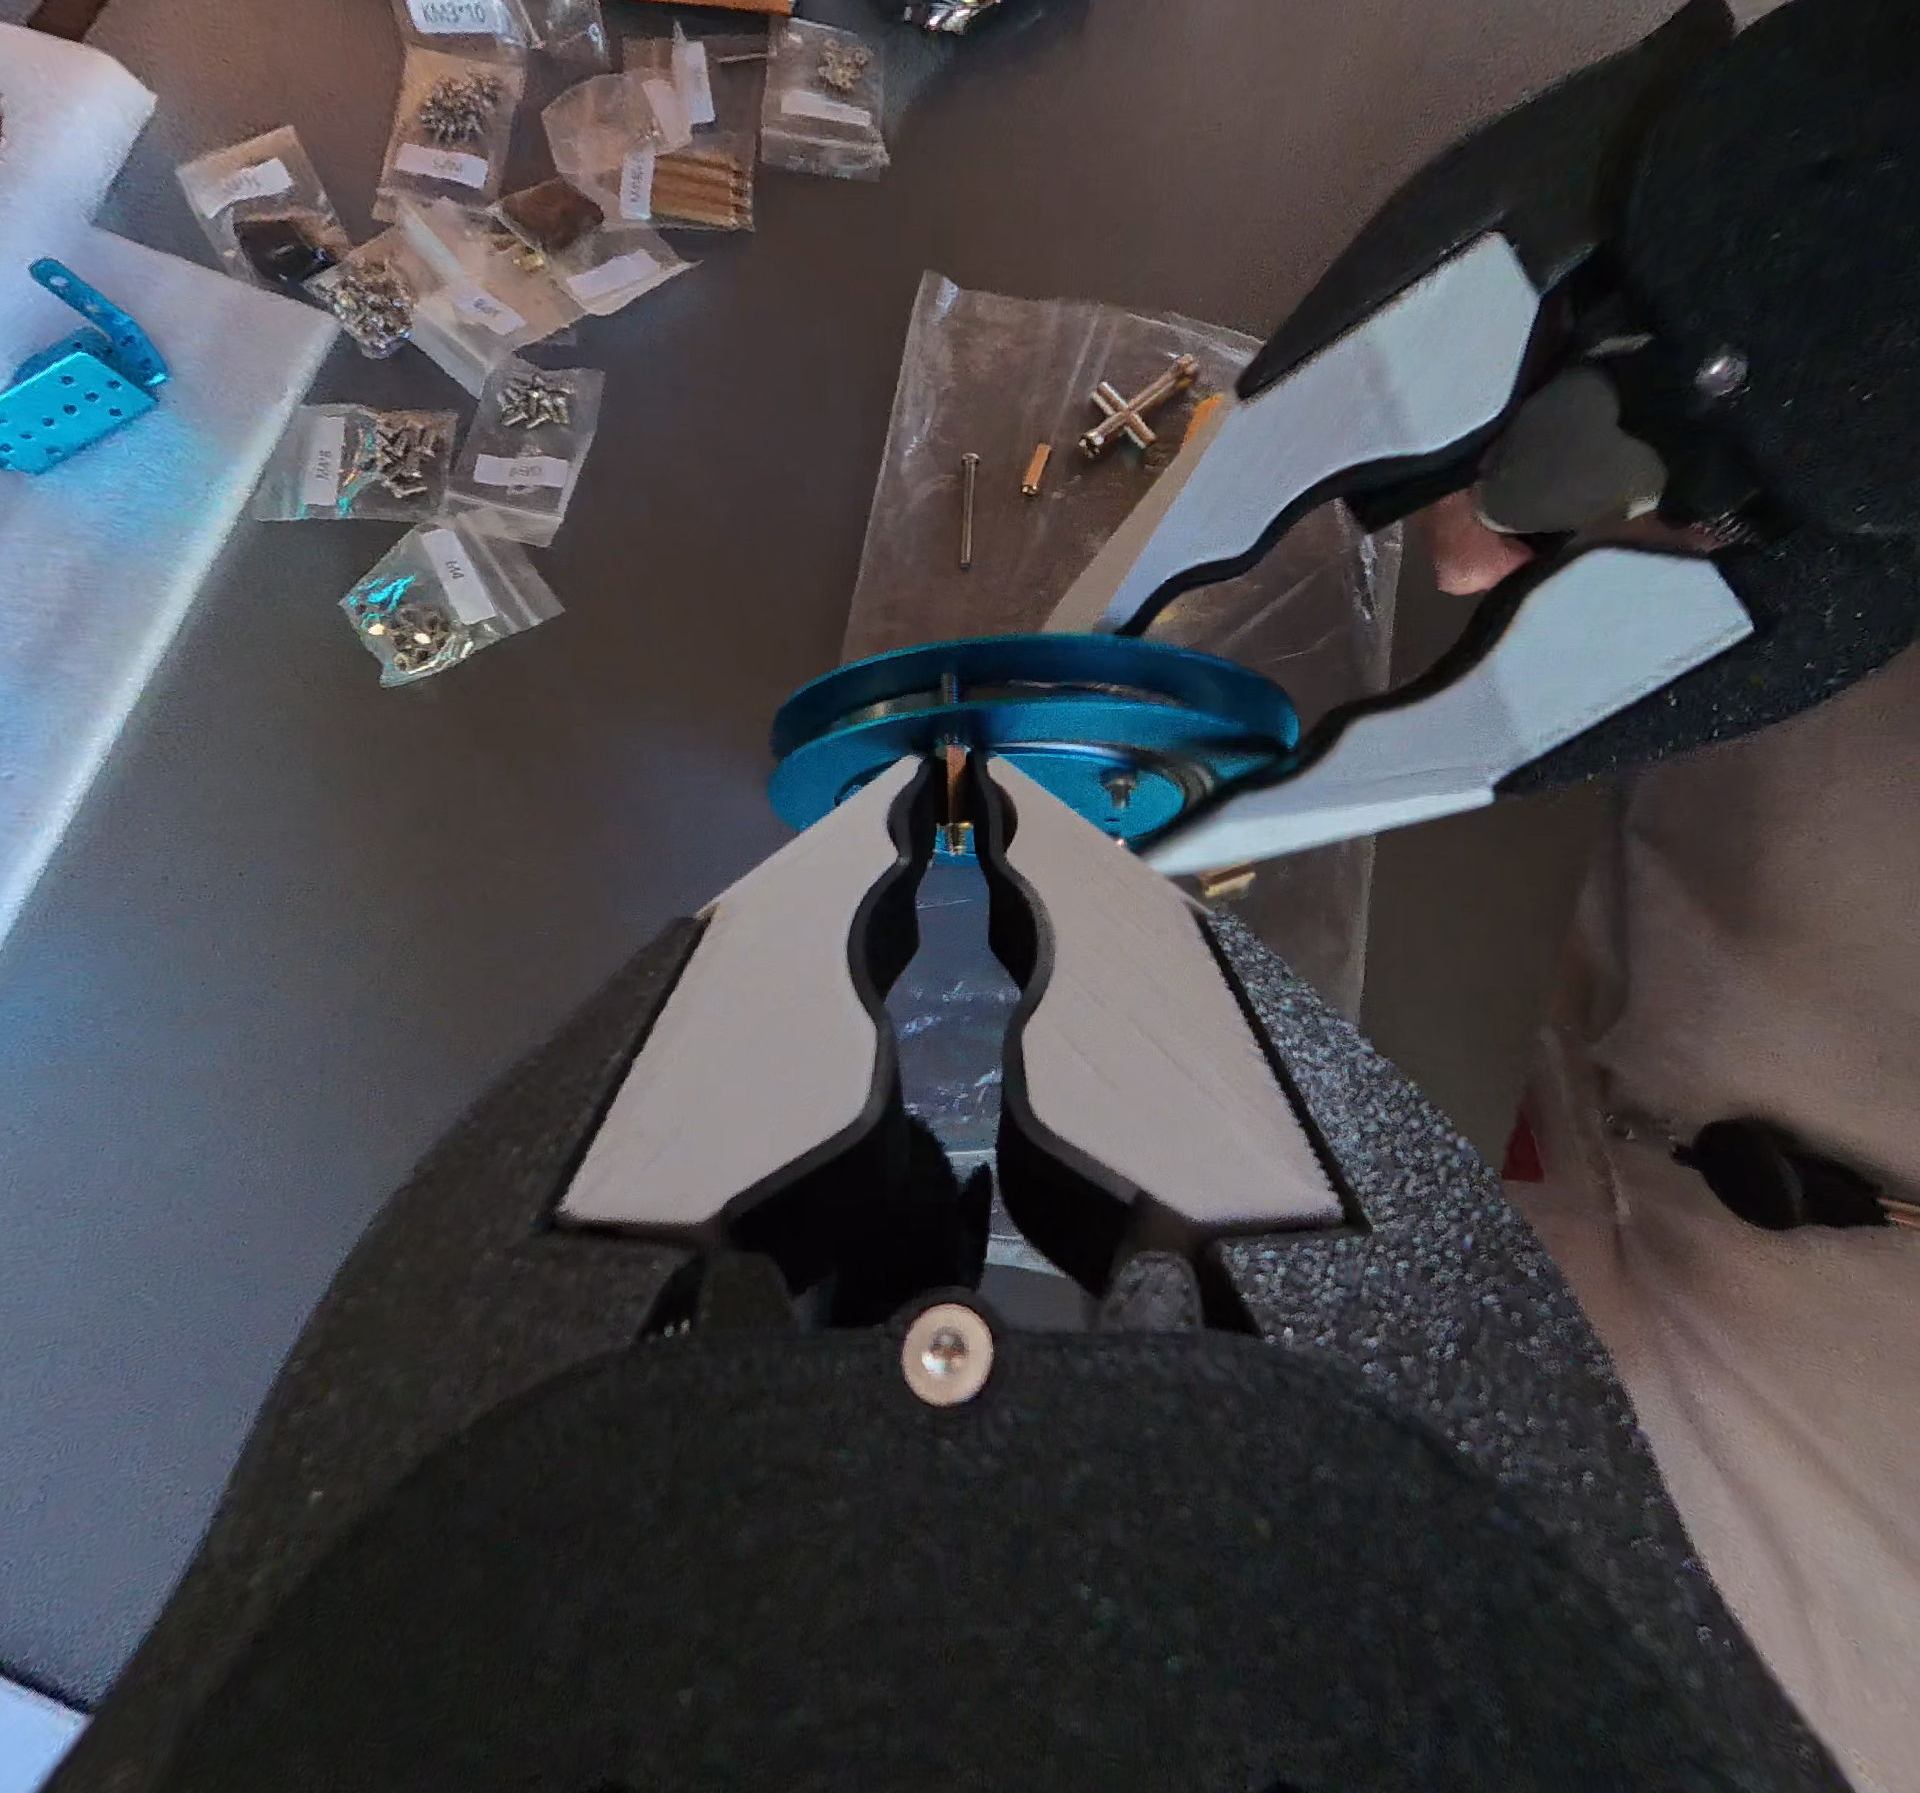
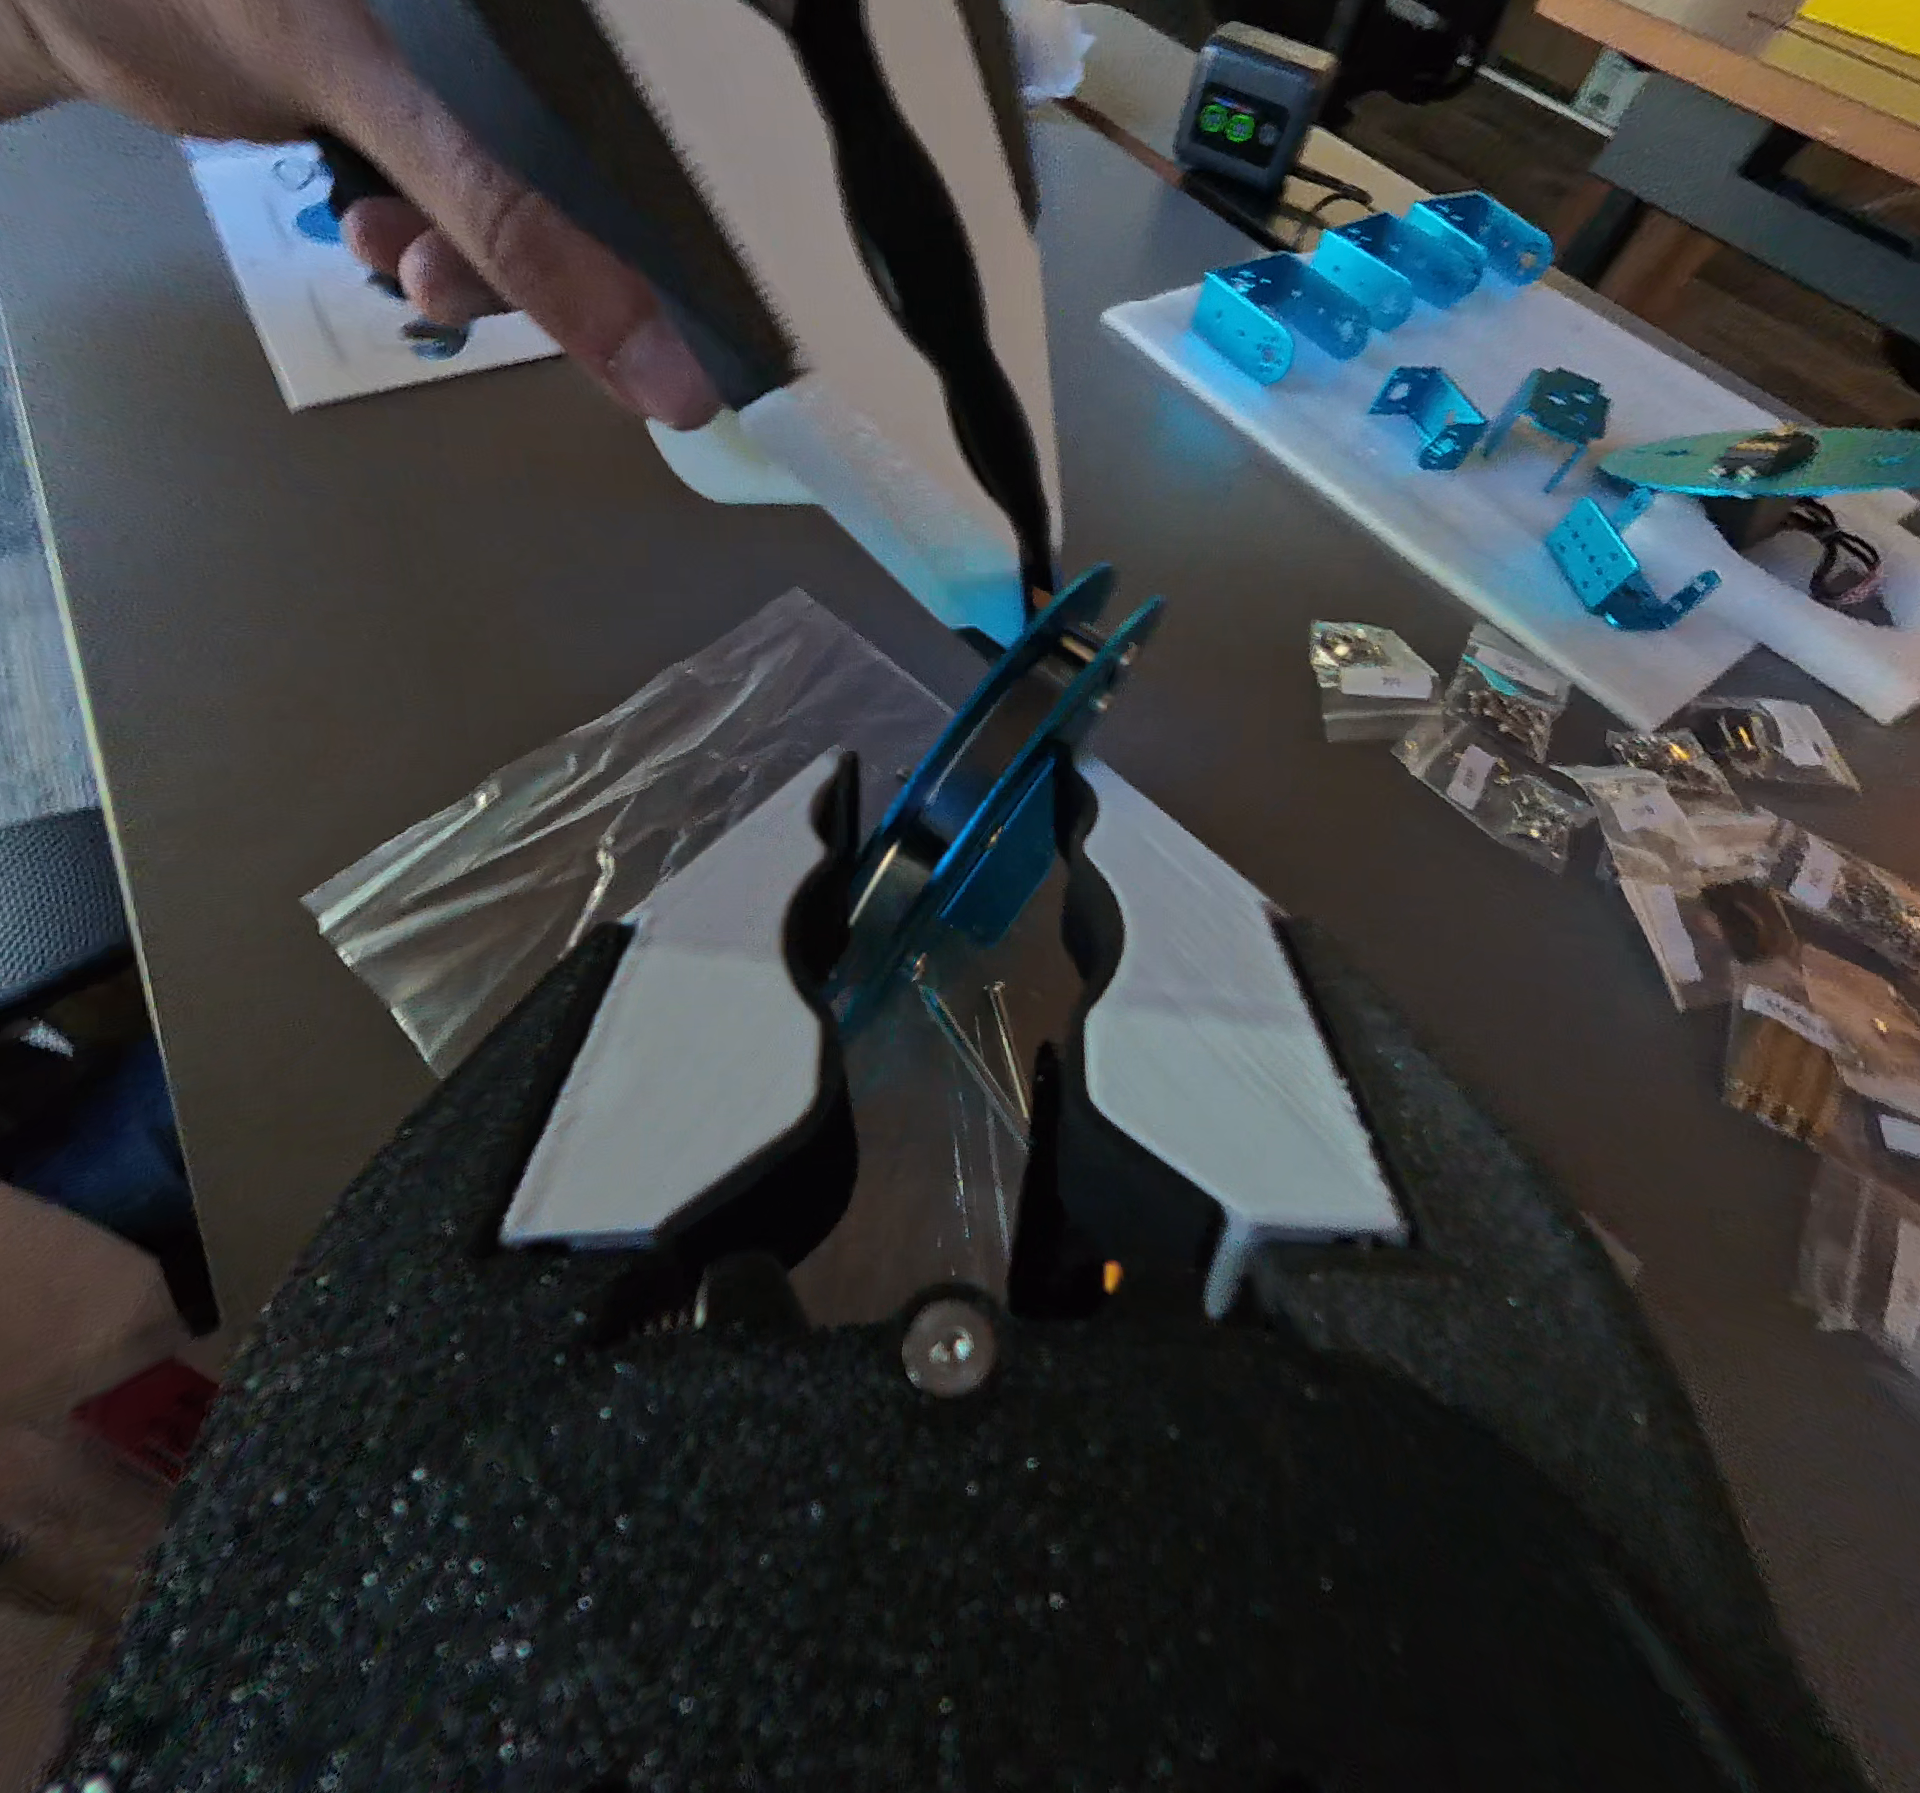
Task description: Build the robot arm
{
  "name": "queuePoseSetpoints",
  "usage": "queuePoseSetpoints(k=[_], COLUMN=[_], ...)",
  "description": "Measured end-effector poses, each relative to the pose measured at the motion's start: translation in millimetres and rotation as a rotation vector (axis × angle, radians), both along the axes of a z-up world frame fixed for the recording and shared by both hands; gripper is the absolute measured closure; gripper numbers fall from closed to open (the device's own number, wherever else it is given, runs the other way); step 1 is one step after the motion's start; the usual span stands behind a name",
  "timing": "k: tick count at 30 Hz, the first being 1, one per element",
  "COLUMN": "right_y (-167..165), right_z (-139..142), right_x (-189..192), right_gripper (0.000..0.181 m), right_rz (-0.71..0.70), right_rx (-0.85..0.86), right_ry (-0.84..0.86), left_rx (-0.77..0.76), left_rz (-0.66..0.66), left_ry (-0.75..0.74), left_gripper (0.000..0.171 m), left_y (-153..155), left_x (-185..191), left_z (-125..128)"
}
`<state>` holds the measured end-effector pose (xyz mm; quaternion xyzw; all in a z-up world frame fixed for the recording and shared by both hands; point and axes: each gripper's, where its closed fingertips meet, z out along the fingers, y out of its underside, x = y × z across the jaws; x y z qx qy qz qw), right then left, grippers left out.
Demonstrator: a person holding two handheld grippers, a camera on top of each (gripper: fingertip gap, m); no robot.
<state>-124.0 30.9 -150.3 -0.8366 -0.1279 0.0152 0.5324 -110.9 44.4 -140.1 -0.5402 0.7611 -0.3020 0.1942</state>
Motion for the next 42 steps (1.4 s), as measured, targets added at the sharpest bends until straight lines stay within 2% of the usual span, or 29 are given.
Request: queuePoseSetpoints(k=[2,4,6,7,10,12,16,20,22,25,27,28,30,36,42], right_y=[-4,-12,-18,-20,-25,-29,-37,-50,-54,-55,-54,-52,-51,-39,-30], right_z=[-1,-3,-5,-7,-8,-8,-10,-12,-13,-14,-11,-5,9,-2,8], right_x=[10,15,19,24,30,29,34,33,34,40,41,41,36,25,16], right_gripper=[0.157,0.16,0.161,0.161,0.161,0.161,0.161,0.161,0.161,0.16,0.159,0.166,0.167,0.167,0.168], right_rz=[-0.011,0.025,0.072,0.079,0.134,0.204,0.251,0.342,0.356,0.345,0.345,0.343,0.381,0.391,0.415], right_rx=[-0.006,-0.038,-0.06,-0.068,-0.062,-0.042,-0.052,-0.025,-0.032,-0.079,-0.092,-0.064,-0.023,-0.07,-0.057], right_ry=[0.006,0.123,0.229,0.259,0.318,0.333,0.362,0.34,0.344,0.403,0.443,0.452,0.482,0.312,0.304], left_rx=[-0.02,-0.09,-0.123,-0.134,-0.148,-0.23,-0.471,-0.413,-0.503,-0.476,-0.442,-0.408,-0.323,-0.291,-0.246], left_rz=[-0.024,-0.058,-0.077,-0.094,-0.093,-0.089,-0.295,-0.348,-0.412,-0.475,-0.468,-0.462,-0.456,-0.41,-0.426], left_ry=[-0.014,-0.038,-0.084,-0.116,-0.247,-0.303,-0.243,-0.181,-0.133,-0.123,-0.116,-0.109,-0.106,-0.11,-0.12], left_gripper=[0.166,0.164,0.15,0.148,0.134,0.132,0.131,0.118,0.124,0.159,0.159,0.159,0.159,0.159,0.159], left_y=[-2,-8,-6,-4,16,26,1,-8,-24,-35,-36,-34,-29,-20,-21], left_x=[-1,-5,-8,-10,-6,1,-5,5,1,-4,-8,-11,-19,-26,-31], left_z=[1,2,2,2,3,3,-5,-30,-31,-31,-26,-23,-15,-7,-12])
